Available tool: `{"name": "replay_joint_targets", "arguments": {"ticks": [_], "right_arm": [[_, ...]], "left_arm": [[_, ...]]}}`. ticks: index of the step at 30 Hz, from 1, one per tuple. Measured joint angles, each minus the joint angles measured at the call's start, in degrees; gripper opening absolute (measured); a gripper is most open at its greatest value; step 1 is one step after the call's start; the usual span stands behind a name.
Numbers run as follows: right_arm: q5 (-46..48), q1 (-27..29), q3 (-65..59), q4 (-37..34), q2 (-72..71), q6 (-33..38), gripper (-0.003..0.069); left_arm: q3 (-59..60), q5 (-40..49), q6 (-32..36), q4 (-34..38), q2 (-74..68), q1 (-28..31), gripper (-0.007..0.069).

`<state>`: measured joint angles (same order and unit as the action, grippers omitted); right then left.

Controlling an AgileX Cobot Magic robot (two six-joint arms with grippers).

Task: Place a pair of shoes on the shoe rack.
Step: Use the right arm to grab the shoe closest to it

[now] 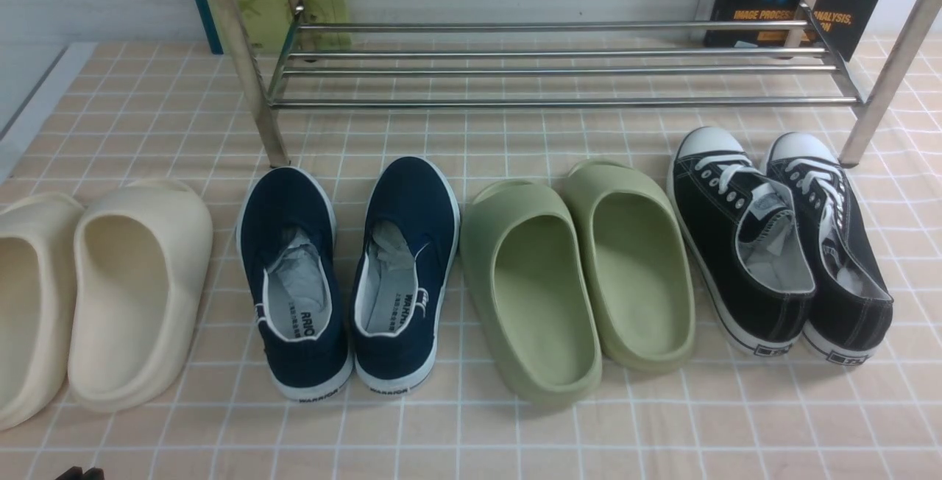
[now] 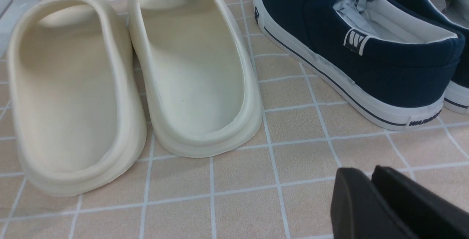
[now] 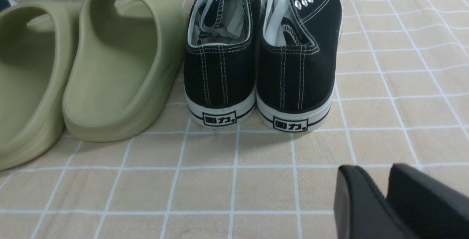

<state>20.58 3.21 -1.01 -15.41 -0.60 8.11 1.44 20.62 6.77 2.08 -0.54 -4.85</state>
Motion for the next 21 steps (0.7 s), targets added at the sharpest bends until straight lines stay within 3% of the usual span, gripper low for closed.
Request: {"name": "replay_joint_targets", "arguments": {"ticks": [13, 18, 21], "right_arm": [[-38.04, 0.0, -0.37, 0.51, 0.0, -0.23, 0.0155], [-52.62, 0.0, -0.37, -0.29, 0.0, -13.07, 0.0157], [-56.35, 0.0, -0.27, -0.25, 0.0, -19.73, 0.0158]], "left_arm": [[0.0, 0.0, 0.0, -0.15, 0.0, 0.0, 0.0111], [0.0, 0.0, 0.0, -0.15, 0.0, 0.0, 0.0114], [0.0, 0.0, 0.0, -0.15, 0.0, 0.0, 0.0114]]}}
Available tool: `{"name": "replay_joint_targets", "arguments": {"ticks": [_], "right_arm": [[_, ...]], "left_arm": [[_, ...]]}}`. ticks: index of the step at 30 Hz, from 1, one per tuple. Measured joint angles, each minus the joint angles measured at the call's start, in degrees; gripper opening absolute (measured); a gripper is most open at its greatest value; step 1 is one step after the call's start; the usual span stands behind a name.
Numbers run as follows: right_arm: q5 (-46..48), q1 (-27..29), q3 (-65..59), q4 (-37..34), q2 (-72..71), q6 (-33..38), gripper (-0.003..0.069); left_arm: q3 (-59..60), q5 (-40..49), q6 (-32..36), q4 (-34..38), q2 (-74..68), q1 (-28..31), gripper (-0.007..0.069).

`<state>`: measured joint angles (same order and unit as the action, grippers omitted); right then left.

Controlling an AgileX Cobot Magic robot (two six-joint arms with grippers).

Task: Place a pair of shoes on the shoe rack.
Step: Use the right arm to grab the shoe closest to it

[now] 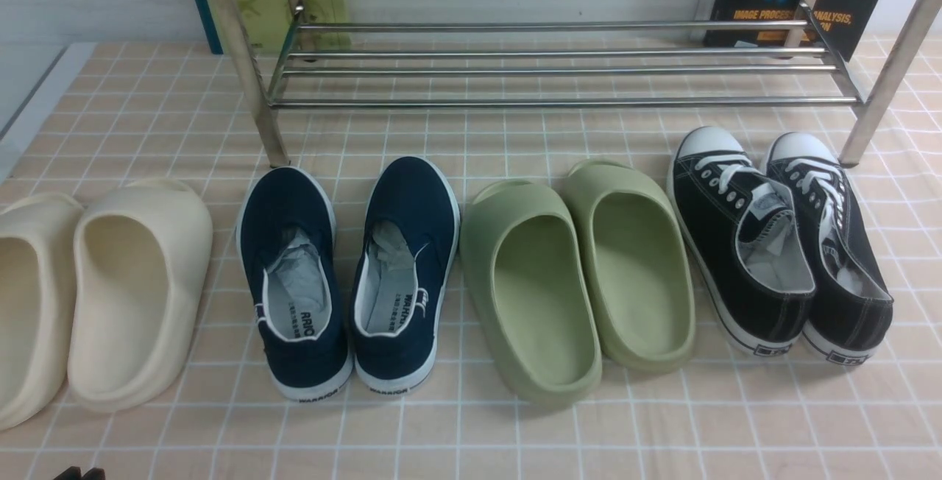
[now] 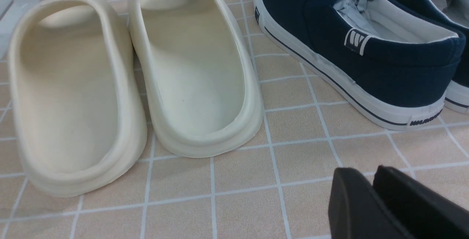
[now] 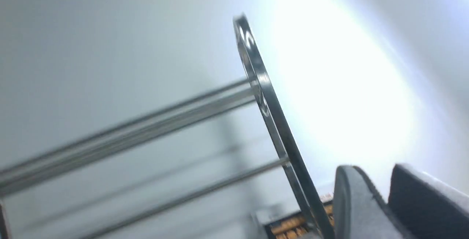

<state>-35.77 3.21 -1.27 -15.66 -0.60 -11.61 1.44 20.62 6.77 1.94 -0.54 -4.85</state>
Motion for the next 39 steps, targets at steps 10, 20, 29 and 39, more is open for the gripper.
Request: {"name": "replay_joint_targets", "arguments": {"ticks": [10, 20, 29, 39], "right_arm": [[18.52, 0.0, 20.83, 17.35, 10.39, -2.61, 0.0069], [42.23, 0.0, 32.63, 24.58, 38.51, -4.38, -0.0018], [67.77, -3.96, 39.3, 9.05, 65.49, 4.13, -0.0015], [73.74, -13.55, 57.07, -3.3, 79.4, 23.64, 0.0057]], "left_arm": [[0.0, 0.0, 0.0, -0.02, 0.0, 0.0, 0.0116], [0.0, 0.0, 0.0, -0.02, 0.0, 0.0, 0.0122], [0.0, 0.0, 0.0, -0.07, 0.0, 0.0, 0.0127], [0.0, 0.0, 0.0, -0.07, 0.0, 0.0, 0.0133]]}}
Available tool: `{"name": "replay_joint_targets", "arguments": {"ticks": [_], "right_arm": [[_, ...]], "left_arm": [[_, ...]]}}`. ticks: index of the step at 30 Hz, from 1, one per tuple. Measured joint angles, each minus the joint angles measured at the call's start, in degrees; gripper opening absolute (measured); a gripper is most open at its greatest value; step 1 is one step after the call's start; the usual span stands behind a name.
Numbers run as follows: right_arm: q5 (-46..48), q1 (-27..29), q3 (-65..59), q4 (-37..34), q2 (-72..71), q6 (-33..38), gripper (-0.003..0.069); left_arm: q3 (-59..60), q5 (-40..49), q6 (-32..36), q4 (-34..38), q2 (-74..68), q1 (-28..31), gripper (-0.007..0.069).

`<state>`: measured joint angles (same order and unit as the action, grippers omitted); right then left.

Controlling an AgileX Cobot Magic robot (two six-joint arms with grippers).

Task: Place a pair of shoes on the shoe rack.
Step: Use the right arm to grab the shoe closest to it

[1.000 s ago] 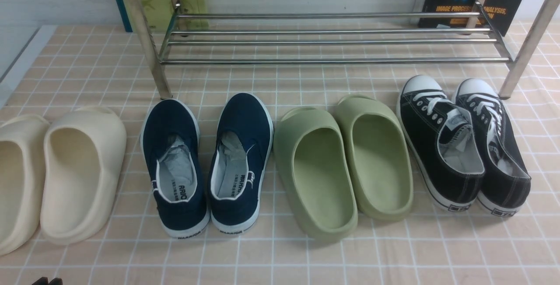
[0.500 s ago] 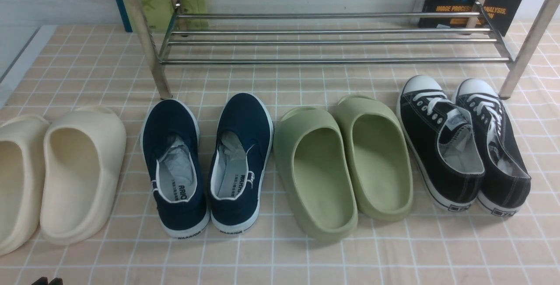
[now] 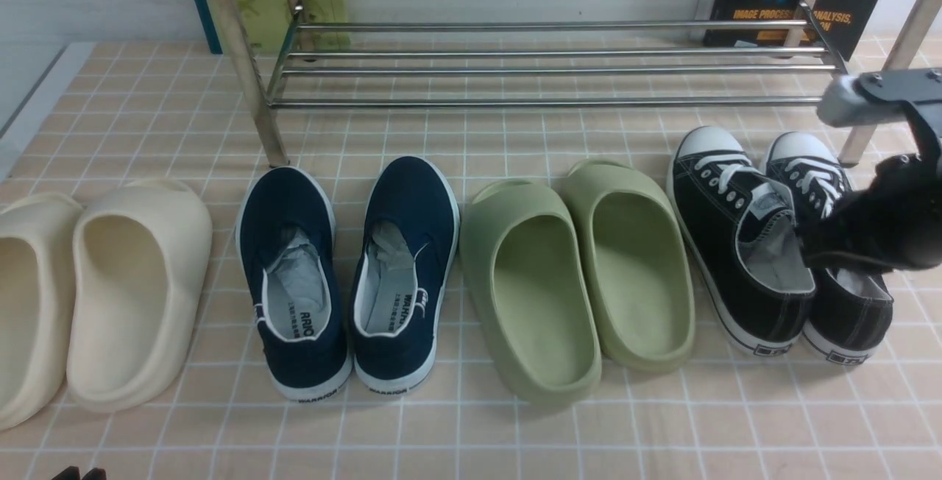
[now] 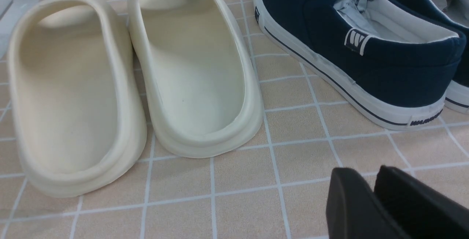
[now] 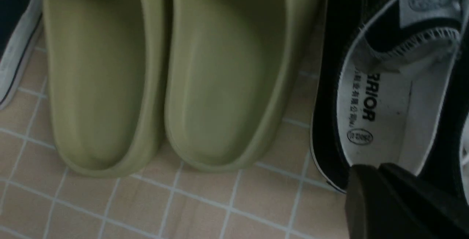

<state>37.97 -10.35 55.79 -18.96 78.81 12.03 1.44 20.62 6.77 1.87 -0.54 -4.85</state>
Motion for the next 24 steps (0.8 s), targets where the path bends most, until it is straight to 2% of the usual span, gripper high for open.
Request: {"name": "replay_joint_targets", "arguments": {"ticks": [2, 6, 7, 9, 12, 14, 16, 19, 21, 24], "right_arm": [[0.0, -0.77, 0.98, 0.0, 1.55, 0.39, 0.009], [-0.11, -2.44, 1.9, 2.82, 7.3, 0.77, 0.0271], [-0.11, -2.44, 1.95, 3.05, 7.3, 0.77, 0.028], [-0.11, -2.45, 2.18, 6.35, 10.38, -0.56, 0.0389], [-0.97, -2.45, 2.54, 8.86, 12.82, -2.87, 0.0463], [-1.95, -2.45, 2.76, 10.1, 14.48, -4.91, 0.0484], [-3.22, -2.45, 2.98, 10.68, 16.12, -6.72, 0.0482], [-5.14, -2.45, 3.0, 10.79, 18.27, -7.43, 0.0441], [-6.24, -2.45, 3.05, 10.85, 19.17, -7.7, 0.0375], [-6.2, -2.76, 3.12, 10.29, 19.37, -7.7, 0.0223]], "left_arm": [[0.0, 0.0, 0.0, 0.0, 0.0, 0.0, 0.0133], [0.0, 0.0, 0.0, 0.0, 0.0, 0.0, 0.0135], [0.0, 0.0, 0.0, 0.0, 0.0, 0.0, 0.0135], [0.0, 0.0, 0.0, 0.0, 0.0, 0.0, 0.0135], [0.0, 0.0, 0.0, 0.0, 0.0, 0.0, 0.0135], [0.0, 0.0, 0.0, 0.0, 0.0, 0.0, 0.0135], [0.0, 0.0, 0.0, 0.0, 0.0, 0.0, 0.0135], [0.0, 0.0, 0.0, 0.0, 0.0, 0.0, 0.0135], [0.0, 0.0, 0.0, 0.0, 0.0, 0.0, 0.0135], [0.0, 0.0, 0.0, 0.0, 0.0, 0.0, 0.0135]]}}
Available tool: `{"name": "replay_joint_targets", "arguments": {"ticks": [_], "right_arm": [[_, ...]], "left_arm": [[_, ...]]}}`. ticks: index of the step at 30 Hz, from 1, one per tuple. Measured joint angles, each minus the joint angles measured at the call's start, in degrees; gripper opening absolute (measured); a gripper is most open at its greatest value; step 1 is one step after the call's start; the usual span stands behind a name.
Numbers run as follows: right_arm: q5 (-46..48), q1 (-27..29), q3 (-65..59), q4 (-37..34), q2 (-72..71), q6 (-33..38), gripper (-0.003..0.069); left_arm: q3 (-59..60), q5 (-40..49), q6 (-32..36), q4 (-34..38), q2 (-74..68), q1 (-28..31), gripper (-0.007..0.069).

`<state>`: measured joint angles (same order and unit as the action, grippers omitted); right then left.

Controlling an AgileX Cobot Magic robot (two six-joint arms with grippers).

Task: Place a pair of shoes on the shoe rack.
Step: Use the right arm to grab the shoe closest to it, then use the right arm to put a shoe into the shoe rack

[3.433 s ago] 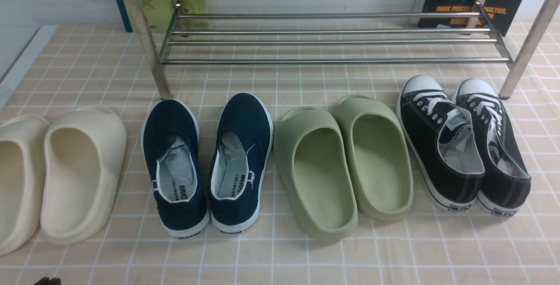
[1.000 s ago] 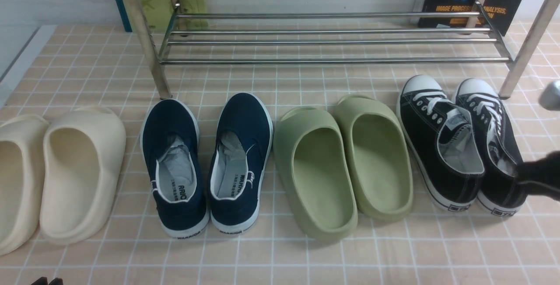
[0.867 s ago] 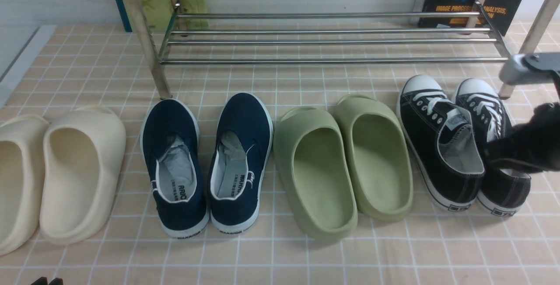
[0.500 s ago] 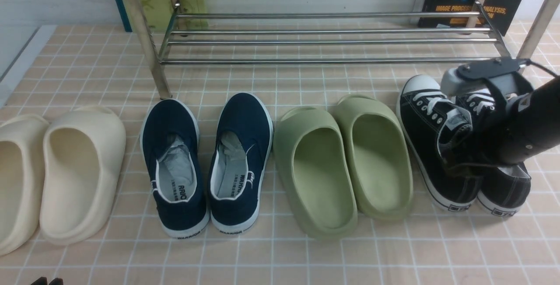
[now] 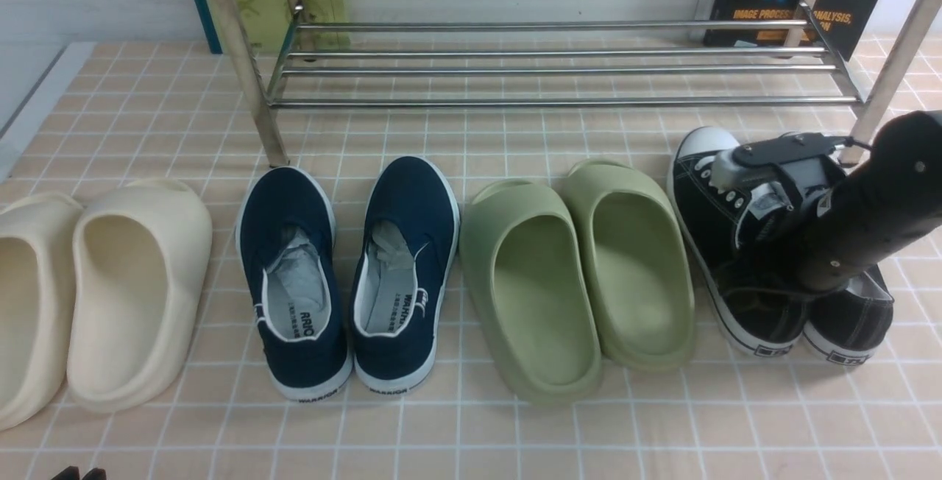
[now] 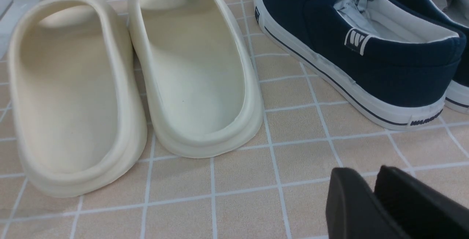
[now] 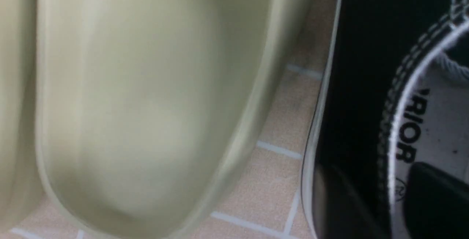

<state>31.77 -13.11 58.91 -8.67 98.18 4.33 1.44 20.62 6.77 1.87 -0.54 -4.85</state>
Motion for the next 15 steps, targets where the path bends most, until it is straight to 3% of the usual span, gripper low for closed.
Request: {"name": "replay_joint_targets", "arguments": {"ticks": [2, 3, 5, 15], "right_arm": [[0.46, -0.12, 0.02, -0.42, -0.28, 0.0, 0.0134], [1.4, -0.25, 0.02, -0.37, -0.98, 0.08, 0.0044], [3.42, -0.19, -0.12, 0.25, -2.31, 1.02, 0.0004], [8.54, -0.19, 3.55, -0.38, -13.94, 2.32, 0.0001]], "left_arm": [[0.0, 0.0, 0.0, 0.0, 0.0, 0.0, 0.0135], [0.0, 0.0, 0.0, 0.0, 0.0, 0.0, 0.0135], [0.0, 0.0, 0.0, 0.0, 0.0, 0.0, 0.0135], [0.0, 0.0, 0.0, -0.07, 0.0, 0.0, 0.0135]]}}
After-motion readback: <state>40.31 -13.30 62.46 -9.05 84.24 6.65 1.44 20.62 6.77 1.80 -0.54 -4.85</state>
